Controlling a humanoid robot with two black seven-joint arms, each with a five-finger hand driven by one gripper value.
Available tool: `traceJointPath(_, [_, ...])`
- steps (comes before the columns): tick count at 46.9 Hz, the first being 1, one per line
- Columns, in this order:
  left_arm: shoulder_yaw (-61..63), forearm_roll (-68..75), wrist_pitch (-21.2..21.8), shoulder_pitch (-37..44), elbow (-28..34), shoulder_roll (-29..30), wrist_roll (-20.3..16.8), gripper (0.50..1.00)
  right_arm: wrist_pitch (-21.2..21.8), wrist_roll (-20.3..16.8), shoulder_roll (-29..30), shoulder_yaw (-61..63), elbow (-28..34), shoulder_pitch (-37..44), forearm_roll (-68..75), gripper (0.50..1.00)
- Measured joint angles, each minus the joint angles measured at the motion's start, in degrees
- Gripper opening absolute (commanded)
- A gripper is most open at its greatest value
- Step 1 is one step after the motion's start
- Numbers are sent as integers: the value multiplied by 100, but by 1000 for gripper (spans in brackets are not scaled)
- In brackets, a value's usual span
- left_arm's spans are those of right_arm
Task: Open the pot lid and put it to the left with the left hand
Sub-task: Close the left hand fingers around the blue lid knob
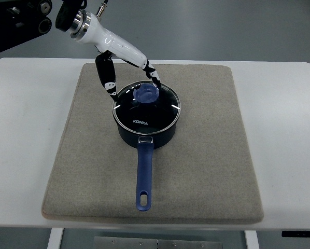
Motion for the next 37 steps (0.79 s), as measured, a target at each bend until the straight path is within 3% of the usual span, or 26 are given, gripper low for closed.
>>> traceJointPath(11, [4, 641, 0, -97, -165, -37, 0, 928, 0, 0, 0, 0, 0, 1, 0, 917])
traceJointPath(37, [-5, 701, 0, -45, -239, -46, 2, 939, 0, 0, 0, 1, 0, 0, 0, 917])
